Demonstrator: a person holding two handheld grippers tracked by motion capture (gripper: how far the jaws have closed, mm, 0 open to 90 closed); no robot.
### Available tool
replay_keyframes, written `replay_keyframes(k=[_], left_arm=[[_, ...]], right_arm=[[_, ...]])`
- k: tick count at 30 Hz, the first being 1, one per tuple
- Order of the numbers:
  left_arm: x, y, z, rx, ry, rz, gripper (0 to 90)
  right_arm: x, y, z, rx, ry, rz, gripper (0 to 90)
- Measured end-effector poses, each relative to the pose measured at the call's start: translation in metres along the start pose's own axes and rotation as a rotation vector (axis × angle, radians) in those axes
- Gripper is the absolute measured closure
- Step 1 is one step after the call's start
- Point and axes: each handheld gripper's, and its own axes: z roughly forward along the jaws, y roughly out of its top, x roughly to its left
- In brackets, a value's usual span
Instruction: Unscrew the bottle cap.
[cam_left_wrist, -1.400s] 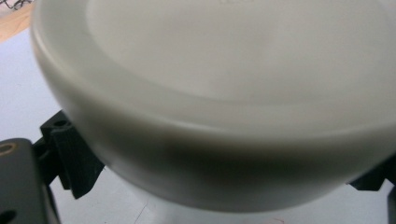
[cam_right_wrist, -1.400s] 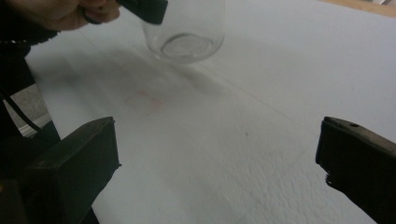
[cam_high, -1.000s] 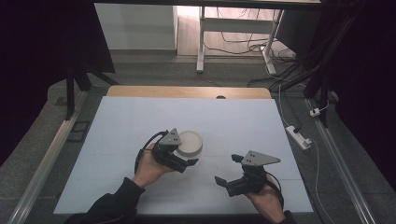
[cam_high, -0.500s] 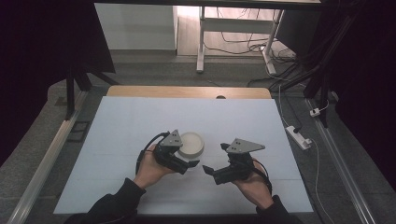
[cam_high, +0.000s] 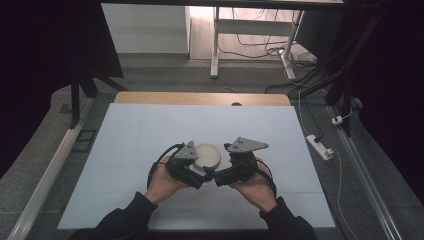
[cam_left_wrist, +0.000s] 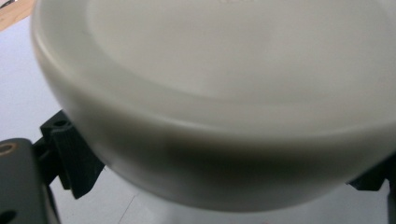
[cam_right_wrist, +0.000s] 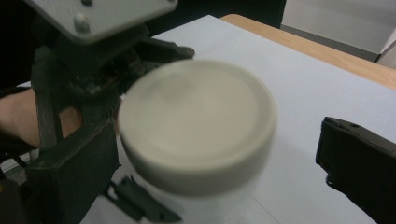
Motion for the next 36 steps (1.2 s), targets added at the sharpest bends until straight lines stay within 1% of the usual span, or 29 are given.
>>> replay_keyframes(k=[5,7,9,11,13,16,22,26,28,31,33,36], left_arm=[[-0.001,0.000,0.000,-0.002,0.003,-0.001,7.4],[-0.001,0.001,0.000,-0.002,0.004,0.000,7.4],[-0.001,0.001,0.000,-0.001,0.005,-0.001,7.4],[-0.001,0.001,0.001,-0.002,0.006,-0.008,7.4],[-0.001,0.000,0.001,0.000,0.007,-0.010,7.4],[0.000,0.000,0.002,-0.002,0.008,-0.018,7.4],[0.001,0.000,0.001,0.004,0.006,-0.016,7.4],[0.003,0.000,0.002,0.016,-0.008,-0.011,7.5],[0.004,0.000,0.002,0.016,-0.022,-0.005,7.5],[0.005,0.000,0.001,0.011,-0.050,0.006,7.5],[0.007,0.001,0.001,0.012,-0.074,0.021,7.5],[0.010,0.000,-0.001,0.007,-0.133,0.042,7.5]], right_arm=[[0.005,0.006,0.013,0.013,0.000,-0.006,0.0],[0.005,0.007,0.018,0.015,-0.006,-0.005,0.0],[0.005,0.007,0.022,0.023,-0.001,-0.005,0.0],[0.005,0.007,0.025,0.026,-0.005,-0.007,0.0],[0.005,0.007,0.028,0.031,-0.007,-0.006,0.1],[0.004,0.006,0.030,0.032,0.012,-0.004,5.7],[0.004,0.005,0.031,0.019,0.015,-0.024,6.9],[0.000,0.003,0.032,0.013,0.048,-0.019,7.2],[-0.002,0.003,0.032,0.019,0.064,-0.024,7.3],[-0.006,0.003,0.031,0.018,0.105,-0.038,7.3],[-0.008,0.003,0.030,0.014,0.136,-0.052,7.3],[-0.013,0.003,0.029,0.012,0.205,-0.074,7.3]])
